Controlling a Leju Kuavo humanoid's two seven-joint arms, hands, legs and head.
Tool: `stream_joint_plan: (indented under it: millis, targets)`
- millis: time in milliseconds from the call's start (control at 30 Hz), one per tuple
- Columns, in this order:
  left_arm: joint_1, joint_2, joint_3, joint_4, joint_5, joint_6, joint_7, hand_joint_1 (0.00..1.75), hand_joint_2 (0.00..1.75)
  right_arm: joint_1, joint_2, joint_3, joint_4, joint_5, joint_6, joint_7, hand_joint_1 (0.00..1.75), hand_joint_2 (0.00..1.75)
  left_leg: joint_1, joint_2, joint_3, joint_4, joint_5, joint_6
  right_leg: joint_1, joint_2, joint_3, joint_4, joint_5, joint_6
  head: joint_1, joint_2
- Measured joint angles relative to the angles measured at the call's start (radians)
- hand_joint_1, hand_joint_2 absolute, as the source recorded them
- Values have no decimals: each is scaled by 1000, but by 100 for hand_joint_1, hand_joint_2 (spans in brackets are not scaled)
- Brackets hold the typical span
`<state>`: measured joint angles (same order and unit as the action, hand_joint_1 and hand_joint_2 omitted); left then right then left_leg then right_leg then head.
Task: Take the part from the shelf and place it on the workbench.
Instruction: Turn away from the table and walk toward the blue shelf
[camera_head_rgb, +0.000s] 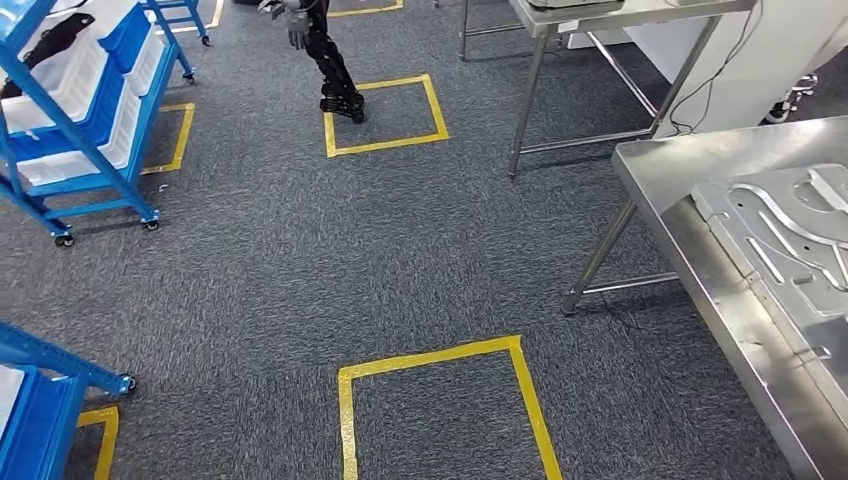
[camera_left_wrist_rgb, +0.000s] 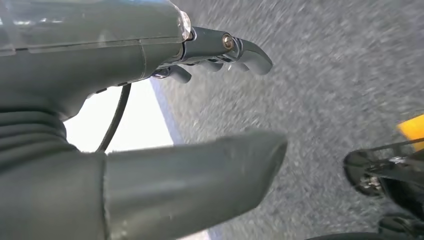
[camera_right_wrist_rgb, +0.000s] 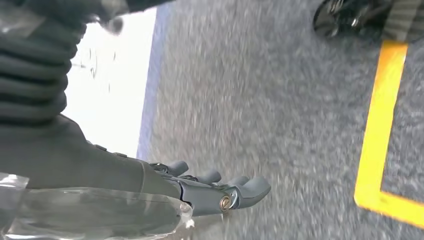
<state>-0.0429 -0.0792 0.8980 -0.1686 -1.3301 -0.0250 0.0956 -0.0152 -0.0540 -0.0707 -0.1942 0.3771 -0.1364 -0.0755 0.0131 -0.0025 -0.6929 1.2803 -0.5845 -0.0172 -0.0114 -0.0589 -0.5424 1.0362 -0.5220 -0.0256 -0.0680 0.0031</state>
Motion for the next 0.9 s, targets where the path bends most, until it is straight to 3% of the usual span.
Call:
stream_joint_plan:
  millis: [33, 100, 167, 200, 233, 267, 333, 367, 400, 433, 467, 500, 567, 633, 733, 800, 833, 900]
  targets:
    - [1, 0, 2, 0, 1, 1, 0, 0, 0, 0, 7, -16, 1, -13, 5, 1, 0, 175, -2, 10, 35, -62, 32, 6, 2, -12, 2, 0, -1, 0, 0, 0]
    - [0, -1, 7, 0, 4, 4, 0, 0, 0, 0, 20, -44, 1, -29, 11, 0, 0, 175, -11, 52, 112, -203, 80, 19, 6, -34, 7, 0, -5, 4, 0, 0]
    - [-2, -3, 12, 0, 5, 7, 1, 0, 0, 0, 30, -64, 2, -34, 13, -3, 0, 175, -21, 71, 141, -263, 90, 29, 8, -55, 11, -1, -8, 12, 0, 0]
    - [-1, -4, 14, 0, 5, 8, 3, 0, 0, -2, 33, -71, 2, -34, 14, -4, 0, 175, -23, 60, 140, -266, 91, 33, 8, -65, 14, -3, -9, 17, 0, 0]
    - [1, -5, 16, 0, 5, 10, 5, 0, 0, -4, 36, -76, 2, -34, 15, -7, 0, 131, -21, 48, 144, -272, 95, 38, 7, -68, 17, -4, -10, 23, 0, 0]
    - [2, -7, 17, 0, 5, 11, 6, 0, 0, -5, 39, -81, 2, -33, 16, -9, 0, 87, -18, 37, 148, -281, 101, 42, 4, -53, 20, 0, -16, 29, 1, 0]
    - [2, -10, 18, 0, 5, 14, 10, 0, 0, -4, 42, -89, 3, -30, 22, -15, 0, 0, -11, 16, 157, -296, 113, 52, 0, 7, -3, 56, -57, 36, 1, 0]
    - [1, -12, 19, 0, 5, 14, 11, 0, 0, -2, 43, -91, 4, -28, 24, -17, 0, 0, -12, 6, 155, -298, 115, 55, -2, 36, -30, 114, -90, 37, 2, 0]
    - [0, -13, 19, 0, 5, 14, 12, 0, 0, -1, 44, -92, 5, -25, 26, -19, 0, 0, -12, -6, 153, -297, 117, 57, -3, 50, -64, 181, -122, 38, 2, 0]
    - [-1, -14, 19, 0, 4, 15, 13, 0, 0, 0, 45, -93, 6, -22, 27, -20, 0, 0, -12, -19, 152, -295, 117, 57, -3, 55, -93, 239, -142, 40, 2, 0]
    - [-2, -15, 19, 0, 2, 15, 15, 0, 0, 1, 45, -93, 7, -19, 26, -21, 0, 0, -12, -32, 151, -293, 116, 56, -4, 56, -109, 265, -140, 42, 2, 0]
    - [-1, -15, 19, 0, 1, 15, 16, 0, 0, 1, 45, -93, 8, -16, 25, -22, 0, 0, -12, -45, 151, -290, 115, 55, -5, 57, -107, 251, -116, 43, 2, 0]
    - [0, -17, 19, 0, 0, 15, 17, 0, 0, 2, 45, -94, 8, -12, 16, -23, 0, 0, -10, -65, 151, -280, 109, 49, -10, 64, -60, 136, -39, 45, 2, 0]
    - [1, -17, 19, 0, 0, 16, 19, 0, 0, 0, 46, -96, 9, -12, 11, -27, 0, 0, -11, -77, 144, -264, 100, 37, -11, 77, -23, 39, 2, 42, 2, 0]
    - [2, -17, 21, 0, -1, 18, 25, 0, 0, -6, 48, -97, 10, -12, 16, -33, 0, 0, -11, -84, 136, -257, 95, 21, -6, 79, -22, 23, 4, 25, 2, 0]
    - [2, -19, 21, 0, -1, 18, 29, 0, 0, -6, 48, -97, 10, -9, 20, -35, 0, 0, -9, -61, 127, -234, 77, 12, -6, 71, -18, 17, 7, 11, 2, 0]
    - [1, -19, 21, 0, -1, 18, 31, 0, 0, -5, 49, -97, 10, -8, 23, -35, 0, 0, -8, -42, 110, -198, 54, 8, -6, 65, -17, 14, 9, 5, 1, 0]
    - [-2, -21, 22, 0, -1, 18, 32, 0, 0, -1, 49, -97, 10, -6, 28, -36, 0, 0, -6, -10, 52, -75, -10, 1, -2, 54, -17, 12, 8, -2, 1, 0]
